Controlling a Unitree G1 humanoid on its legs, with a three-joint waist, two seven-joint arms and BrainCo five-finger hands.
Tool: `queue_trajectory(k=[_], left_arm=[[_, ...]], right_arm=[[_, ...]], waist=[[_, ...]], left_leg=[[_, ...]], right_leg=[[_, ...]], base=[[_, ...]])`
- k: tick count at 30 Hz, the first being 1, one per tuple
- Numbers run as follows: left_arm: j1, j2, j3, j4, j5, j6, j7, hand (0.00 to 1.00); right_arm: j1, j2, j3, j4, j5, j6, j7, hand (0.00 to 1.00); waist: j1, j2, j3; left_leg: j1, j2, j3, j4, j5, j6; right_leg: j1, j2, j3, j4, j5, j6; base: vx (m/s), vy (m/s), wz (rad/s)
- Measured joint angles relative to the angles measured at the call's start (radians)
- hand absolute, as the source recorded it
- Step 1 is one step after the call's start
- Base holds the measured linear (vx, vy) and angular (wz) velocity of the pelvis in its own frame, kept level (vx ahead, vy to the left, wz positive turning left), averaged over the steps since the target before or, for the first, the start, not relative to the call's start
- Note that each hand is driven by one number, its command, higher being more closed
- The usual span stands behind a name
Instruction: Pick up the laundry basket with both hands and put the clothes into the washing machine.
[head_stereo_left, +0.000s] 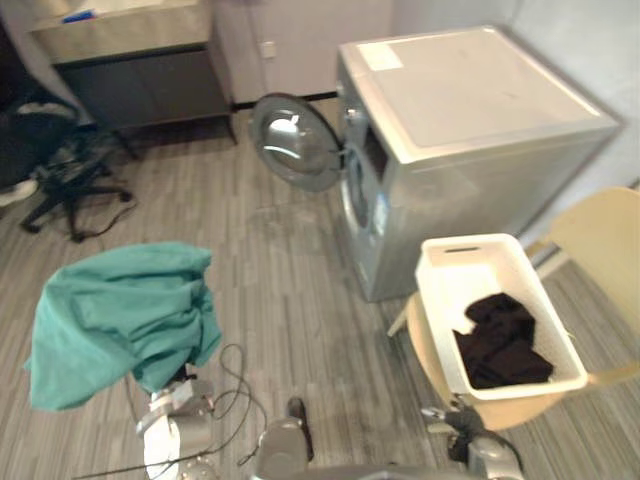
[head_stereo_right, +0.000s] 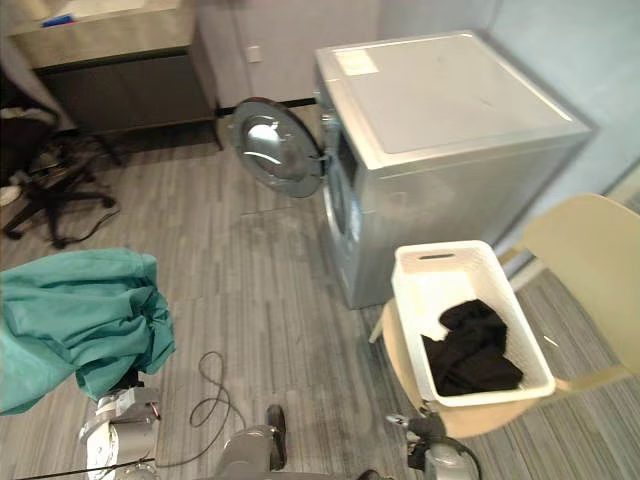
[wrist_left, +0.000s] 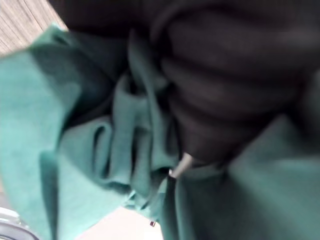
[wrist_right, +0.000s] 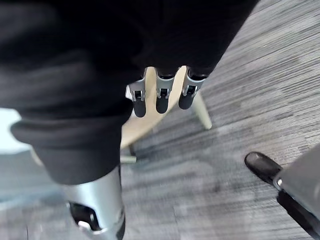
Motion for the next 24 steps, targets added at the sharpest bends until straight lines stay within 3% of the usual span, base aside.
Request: queue_trajectory(k=[2,3,4,8,9,10,11,12,13,14,15,16,18,20,22,24], left_arm=[[-0.014,0.003,-0.021,0.039,0.0,0.002,-0.013,1.0],[-0.031,0.003,-0.026,0.065,0.001,0.005,-0.013,1.0],[-0.042,0.007,-0.035,0.089,0.001,0.019,-0.013,1.0],[-0.047,0.011,-0.103,0.107,0.001,0.038,-0.016,1.0],[-0.048,0.012,-0.112,0.107,0.002,0.039,-0.017,1.0],[-0.05,0.013,-0.131,0.105,0.003,0.039,-0.02,1.0],[-0.054,0.023,-0.16,0.106,0.004,0.045,-0.022,1.0],[-0.054,0.028,-0.171,0.106,0.007,0.052,-0.025,1.0],[-0.051,0.037,-0.188,0.106,0.017,0.062,-0.029,1.0],[-0.04,0.06,-0.205,0.106,0.029,0.068,-0.038,1.0],[-0.038,0.085,-0.206,0.107,0.042,0.068,-0.041,1.0],[-0.038,0.097,-0.205,0.107,0.044,0.067,-0.041,1.0],[-0.038,0.112,-0.187,0.111,0.044,0.067,-0.038,1.0],[-0.043,0.108,-0.198,0.113,0.044,0.068,-0.04,1.0],[-0.075,0.1,-0.205,0.132,0.044,0.075,-0.042,1.0],[-0.128,0.1,-0.21,0.175,0.045,0.078,-0.043,1.0]], right_arm=[[-0.02,0.022,0.058,0.059,-0.036,0.0,0.013,0.0],[-0.029,0.038,0.067,0.08,-0.041,0.001,0.021,0.0],[-0.038,0.054,0.065,0.1,-0.044,0.0,0.021,0.0],[-0.037,0.054,0.055,0.144,-0.045,0.0,0.017,0.0],[-0.037,0.053,0.054,0.148,-0.045,0.001,0.017,0.0],[-0.032,0.049,0.045,0.152,-0.043,0.001,0.018,0.0],[-0.032,0.045,0.02,0.154,-0.036,0.002,0.017,0.0],[-0.029,0.04,0.013,0.154,-0.033,0.003,0.017,0.0],[-0.024,0.035,0.009,0.144,-0.029,0.004,0.019,0.0],[-0.025,0.025,0.009,0.136,-0.026,0.004,0.018,0.0],[-0.024,0.021,0.009,0.131,-0.02,0.001,0.018,0.0],[-0.025,0.025,0.01,0.125,-0.016,0.001,0.018,0.0],[-0.014,0.038,0.009,0.102,-0.002,-0.009,0.019,0.0],[-0.016,0.036,0.004,0.089,0.007,-0.006,0.019,0.0],[-0.012,0.033,-0.02,0.065,0.007,-0.003,0.02,0.0],[-0.014,0.033,-0.032,0.062,0.016,-0.002,0.025,0.0]], waist=[[-0.003,0.015,-0.003],[-0.001,0.001,0.003],[-0.004,-0.012,0.008],[-0.024,-0.021,0.01],[-0.025,-0.02,0.011],[-0.029,-0.02,0.012],[-0.034,-0.023,0.015],[-0.037,-0.024,0.017],[-0.036,-0.026,0.026],[-0.05,-0.027,0.032],[-0.057,-0.012,0.037],[-0.057,-0.019,0.038],[-0.063,-0.03,0.038],[-0.082,-0.023,0.04],[-0.086,-0.012,0.046],[-0.09,-0.008,0.048]], left_leg=[[0.048,-0.015,-0.003,-0.071,-0.021,-0.062],[0.044,-0.035,-0.01,-0.081,-0.016,-0.066],[0.042,-0.061,-0.022,-0.085,-0.013,-0.061],[0.034,-0.138,-0.055,-0.067,-0.009,-0.044],[0.035,-0.153,-0.055,-0.057,-0.017,-0.033],[0.034,-0.174,-0.053,-0.029,-0.052,0.005],[0.031,-0.196,-0.053,0.007,-0.106,0.02],[0.039,-0.204,-0.053,0.019,-0.122,0.026],[0.058,-0.214,-0.049,0.018,-0.13,0.039],[0.099,-0.223,-0.05,-0.002,-0.135,0.047],[0.144,-0.221,-0.062,-0.035,-0.133,0.05],[0.16,-0.219,-0.064,-0.056,-0.13,0.055],[0.193,-0.217,-0.069,-0.121,-0.115,0.057],[0.197,-0.221,-0.068,-0.149,-0.115,0.056],[0.216,-0.221,-0.061,-0.182,-0.114,0.054],[0.267,-0.222,-0.062,-0.218,-0.115,0.033]], right_leg=[[0.004,-0.023,-0.052,0.037,-0.009,0.027],[0.01,-0.033,-0.075,0.042,-0.005,0.034],[0.028,-0.048,-0.104,0.038,0.004,0.047],[0.082,-0.11,-0.175,0.053,0.015,0.064],[0.086,-0.126,-0.182,0.071,0.012,0.066],[0.094,-0.17,-0.192,0.13,-0.013,0.088],[0.099,-0.229,-0.205,0.213,-0.044,0.065],[0.1,-0.259,-0.201,0.272,-0.051,0.027],[0.074,-0.313,-0.151,0.385,-0.036,-0.099],[-0.002,-0.34,0.002,0.508,0.045,-0.219],[-0.079,-0.31,0.164,0.593,0.032,-0.136],[-0.113,-0.28,0.208,0.619,-0.006,-0.092],[-0.2,-0.165,0.204,0.566,-0.088,-0.069],[-0.251,-0.109,0.147,0.428,-0.094,-0.069],[-0.3,-0.065,0.133,0.259,-0.065,-0.043],[-0.33,-0.021,0.148,0.048,0.049,-0.021]], base=[[0.03,0.233,0.9],[0.03,0.256,0.88],[0.03,0.197,0.69],[0.02,0.203,0.73],[0.01,0.214,0.47],[0.01,0.224,0.43],[0.0,0.223,0.41],[0.0,0.182,0.29],[0.02,0.189,0.16],[0.1,0.217,0.14],[0.14,0.182,0.04],[0.15,0.129,-0.1],[0.13,0.107,-0.09],[0.14,0.076,0.06],[0.18,0.058,0.0],[0.3,0.047,0.02]])
